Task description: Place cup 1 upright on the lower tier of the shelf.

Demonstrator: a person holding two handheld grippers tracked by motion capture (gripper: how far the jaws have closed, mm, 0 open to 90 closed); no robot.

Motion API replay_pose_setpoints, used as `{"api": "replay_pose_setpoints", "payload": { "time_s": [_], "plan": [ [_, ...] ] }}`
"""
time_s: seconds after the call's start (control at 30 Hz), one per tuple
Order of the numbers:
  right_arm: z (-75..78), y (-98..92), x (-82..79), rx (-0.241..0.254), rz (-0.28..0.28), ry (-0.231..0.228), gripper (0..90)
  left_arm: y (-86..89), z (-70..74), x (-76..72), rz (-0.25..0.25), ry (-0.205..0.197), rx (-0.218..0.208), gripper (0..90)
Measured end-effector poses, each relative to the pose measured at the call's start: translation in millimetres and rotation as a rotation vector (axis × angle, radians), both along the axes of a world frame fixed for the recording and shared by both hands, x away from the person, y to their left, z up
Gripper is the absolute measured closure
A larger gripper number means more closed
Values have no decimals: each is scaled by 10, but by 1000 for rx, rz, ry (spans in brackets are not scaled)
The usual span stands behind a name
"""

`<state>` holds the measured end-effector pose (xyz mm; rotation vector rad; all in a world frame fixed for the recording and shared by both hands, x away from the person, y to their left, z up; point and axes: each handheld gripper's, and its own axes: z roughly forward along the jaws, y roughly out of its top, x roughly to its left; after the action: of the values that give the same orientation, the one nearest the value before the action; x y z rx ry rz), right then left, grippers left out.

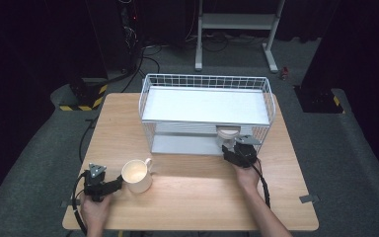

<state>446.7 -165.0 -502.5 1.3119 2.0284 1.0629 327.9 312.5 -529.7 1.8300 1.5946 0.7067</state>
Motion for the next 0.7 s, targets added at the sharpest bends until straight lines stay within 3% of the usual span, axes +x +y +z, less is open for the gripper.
{"api": "replay_pose_setpoints", "payload": {
  "time_s": [0.37,0.43,0.53,0.7],
  "plan": [
    [7,44,112,-5,-49,20,389,4,0,2,0,0,-3,184],
    [8,42,130,-11,-50,5,410,6,-2,1,1,-3,-5,184],
    [-7,40,143,12,-80,17,434,4,0,2,0,-1,-4,184],
    [-29,41,164,8,-90,15,490,5,0,1,0,0,-3,184]
  ]
}}
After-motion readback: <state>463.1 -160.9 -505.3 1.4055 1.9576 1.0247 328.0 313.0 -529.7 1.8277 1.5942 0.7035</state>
